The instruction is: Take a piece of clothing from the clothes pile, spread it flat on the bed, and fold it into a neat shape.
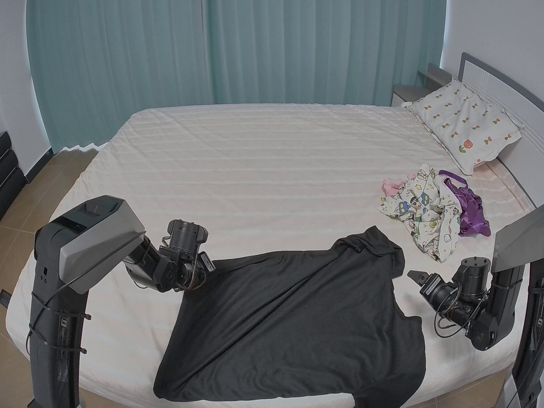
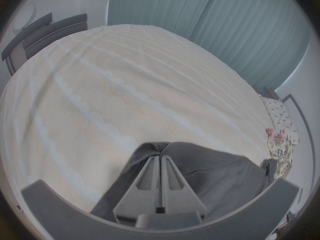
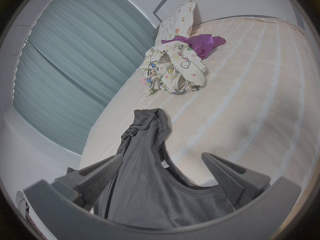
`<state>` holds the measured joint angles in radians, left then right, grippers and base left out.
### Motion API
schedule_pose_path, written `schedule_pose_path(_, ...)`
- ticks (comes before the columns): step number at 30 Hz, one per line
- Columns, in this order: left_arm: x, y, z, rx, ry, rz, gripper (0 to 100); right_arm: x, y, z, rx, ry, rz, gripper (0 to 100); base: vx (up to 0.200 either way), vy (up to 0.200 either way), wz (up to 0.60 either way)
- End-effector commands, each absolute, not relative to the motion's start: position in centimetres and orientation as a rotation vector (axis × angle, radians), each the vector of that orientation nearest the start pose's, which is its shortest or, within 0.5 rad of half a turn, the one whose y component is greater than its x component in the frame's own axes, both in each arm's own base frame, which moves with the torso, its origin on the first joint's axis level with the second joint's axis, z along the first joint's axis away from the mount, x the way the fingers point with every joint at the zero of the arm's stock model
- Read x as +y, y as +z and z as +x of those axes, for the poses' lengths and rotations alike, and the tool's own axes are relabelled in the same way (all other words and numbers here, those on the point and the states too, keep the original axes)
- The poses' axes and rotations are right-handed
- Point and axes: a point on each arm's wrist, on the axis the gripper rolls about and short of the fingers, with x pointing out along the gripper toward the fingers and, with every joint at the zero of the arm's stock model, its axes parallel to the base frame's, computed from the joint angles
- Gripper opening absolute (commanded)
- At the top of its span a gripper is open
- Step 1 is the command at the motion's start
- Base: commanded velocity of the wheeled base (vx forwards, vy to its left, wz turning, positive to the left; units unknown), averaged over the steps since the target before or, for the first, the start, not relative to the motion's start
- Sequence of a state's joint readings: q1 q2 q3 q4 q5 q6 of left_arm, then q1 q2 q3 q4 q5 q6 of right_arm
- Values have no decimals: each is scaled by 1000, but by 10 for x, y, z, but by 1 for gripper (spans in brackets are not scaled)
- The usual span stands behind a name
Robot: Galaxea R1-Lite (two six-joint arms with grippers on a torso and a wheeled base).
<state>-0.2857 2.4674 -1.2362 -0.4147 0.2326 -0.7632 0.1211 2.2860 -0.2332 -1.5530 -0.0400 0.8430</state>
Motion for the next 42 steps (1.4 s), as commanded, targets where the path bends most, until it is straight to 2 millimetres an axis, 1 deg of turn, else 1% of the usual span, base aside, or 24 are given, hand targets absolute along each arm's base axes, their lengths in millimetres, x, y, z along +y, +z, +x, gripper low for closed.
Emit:
schedule_pose_path(1,-103,-19,430,708,280,-539,0,32,-12,272,491,-130,785,100,0,0,0)
schedule_pose_path(2,-93,-15,438,677,296,-556,0,32,-11,273,485,-128,786,100,0,0,0)
schedule_pose_path(5,-83,-13,446,654,314,-570,0,33,-11,275,478,-124,786,100,0,0,0)
schedule_pose_path(6,-76,-14,451,642,327,-579,0,33,-10,278,468,-120,790,100,0,0,0)
schedule_pose_path(10,-62,-20,461,631,347,-569,0,32,-12,294,427,-103,793,100,0,0,0)
schedule_pose_path(11,-60,-22,464,628,349,-561,0,33,-13,302,421,-92,786,100,0,0,0)
schedule_pose_path(12,-59,-24,464,630,349,-560,0,33,-14,304,419,-88,782,100,0,0,0)
schedule_pose_path(13,-56,-25,468,622,355,-561,0,34,-19,317,405,-70,763,100,0,0,0)
schedule_pose_path(16,-55,-25,469,621,354,-562,0,35,-30,344,409,-62,731,100,0,0,0)
schedule_pose_path(19,-57,-24,468,620,350,-561,0,38,-34,374,408,-53,691,100,0,0,0)
schedule_pose_path(20,-57,-24,468,620,350,-561,0,38,-34,374,408,-53,691,100,0,0,0)
schedule_pose_path(21,-59,-22,468,619,345,-562,0,43,-30,392,412,-42,684,100,0,0,0)
schedule_pose_path(22,-59,-22,468,619,345,-562,0,47,-28,400,422,-31,684,100,0,0,0)
schedule_pose_path(25,-60,-23,467,621,346,-565,0,68,-27,423,464,4,695,100,0,0,0)
schedule_pose_path(27,-59,-23,467,621,347,-565,0,75,-29,435,471,6,703,100,0,0,0)
schedule_pose_path(28,-60,-23,467,623,346,-564,0,77,-30,437,477,9,703,100,0,0,0)
schedule_pose_path(29,-59,-24,467,624,348,-565,0,85,-34,442,495,13,697,100,0,0,0)
schedule_pose_path(33,-59,-26,467,627,349,-566,0,99,-46,453,516,18,672,100,0,0,0)
schedule_pose_path(37,-60,-27,466,630,351,-566,0,98,-51,462,507,15,597,100,0,0,0)
schedule_pose_path(39,-60,-26,465,634,354,-565,0,95,-65,461,519,25,508,100,0,0,0)
schedule_pose_path(42,-59,-27,462,643,357,-562,0,90,-64,463,493,18,465,100,0,0,0)
